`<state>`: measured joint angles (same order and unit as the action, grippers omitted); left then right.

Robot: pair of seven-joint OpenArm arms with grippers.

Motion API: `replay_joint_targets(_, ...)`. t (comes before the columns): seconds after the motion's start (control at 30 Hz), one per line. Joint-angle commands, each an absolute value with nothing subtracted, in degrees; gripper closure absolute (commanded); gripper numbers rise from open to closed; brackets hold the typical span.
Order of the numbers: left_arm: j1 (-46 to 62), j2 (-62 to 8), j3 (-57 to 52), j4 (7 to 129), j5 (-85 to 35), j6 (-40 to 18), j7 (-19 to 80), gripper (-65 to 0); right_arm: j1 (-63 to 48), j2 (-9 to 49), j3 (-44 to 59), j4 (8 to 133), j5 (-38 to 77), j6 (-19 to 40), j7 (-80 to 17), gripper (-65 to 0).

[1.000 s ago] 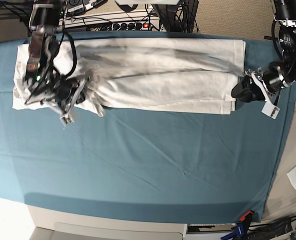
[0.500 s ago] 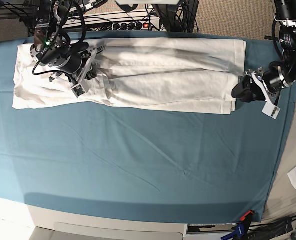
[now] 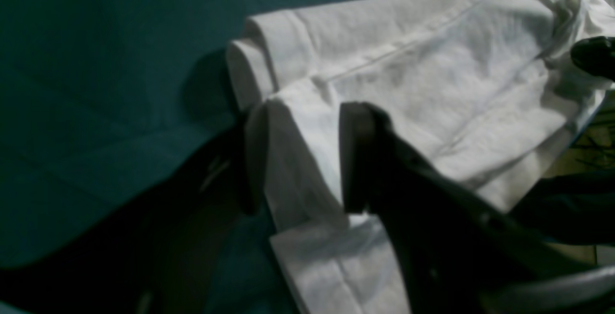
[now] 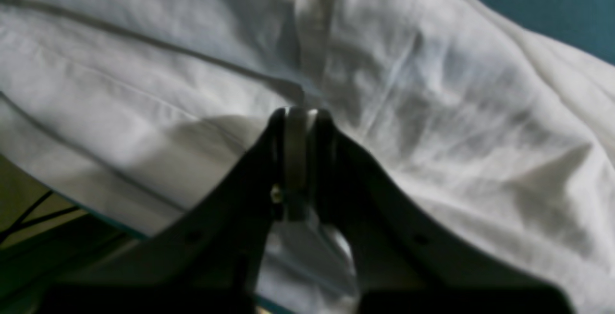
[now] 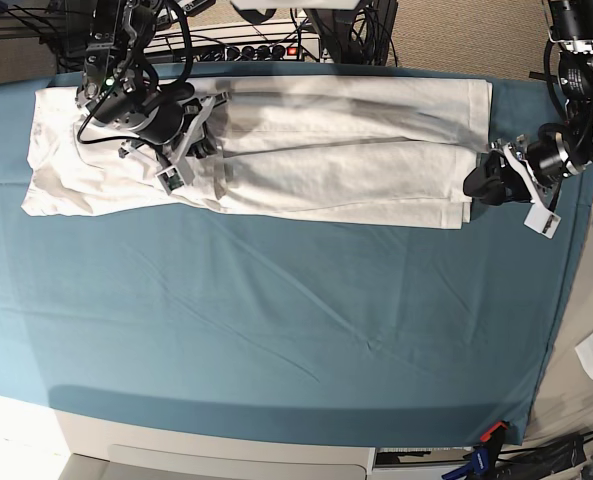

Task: Fold the T-shirt properly
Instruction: 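Grasp the sleeve with the right gripper and fold it onto the shirt, then release the right gripper and move the left gripper to the strip's end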

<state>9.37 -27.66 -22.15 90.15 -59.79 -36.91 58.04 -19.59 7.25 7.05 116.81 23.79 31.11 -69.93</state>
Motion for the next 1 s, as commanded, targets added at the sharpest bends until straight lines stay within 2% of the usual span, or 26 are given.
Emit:
replay_joint_targets(0.0, 8.8, -28.8, -22.5, 91.0, -61.1, -37.1, 56.9, -25.6, -20.1, 7.3, 7.2, 117.9, 24.3, 31.2, -69.1, -17.9)
replay_joint_targets(0.07, 8.8, -28.8, -22.5, 91.0, -61.1, -37.1, 56.9, -25.6, -21.3, 7.3, 7.2, 117.9, 24.4, 31.2, -69.0, -24.5)
replay_joint_targets(0.27, 8.8, -28.7, -22.5, 91.0, -61.1, -37.1, 56.9, -25.6, -22.9, 7.3, 7.2, 120.6, 26.2, 31.5, -68.9, -24.8)
replay_joint_targets(0.43, 8.8, -28.8, -22.5, 91.0, -61.1, -37.1, 56.5, -25.6, -22.9, 7.3, 7.2, 129.8, 26.5, 31.5, -67.9, -24.8)
replay_joint_targets(0.6, 8.7, -29.1, -22.5, 91.0, -59.4, -37.1, 56.0, -25.6, -23.1, 7.3, 7.2, 135.0, 20.2, 31.5, -64.7, -24.8)
replay_joint_targets(0.7, 8.8, -30.2, -24.2, 91.0, -58.7, -31.5, 57.0, -25.6, -23.0, 7.3, 8.1, 135.0, 13.0, 31.1, -63.7, -24.8)
replay_joint_targets(0.8, 9.1, -31.9, -27.8, 91.0, -59.2, -28.6, 58.0, -26.2, -23.0, 7.3, 12.4, 135.0, 7.0, 25.6, -62.6, -24.8)
replay_joint_targets(0.97, 13.7, -35.8, -30.9, 91.0, -63.5, -23.5, 60.6, -26.7, -23.0, 6.6, 24.1, 135.0, 6.3, 19.9, -61.9, -24.8)
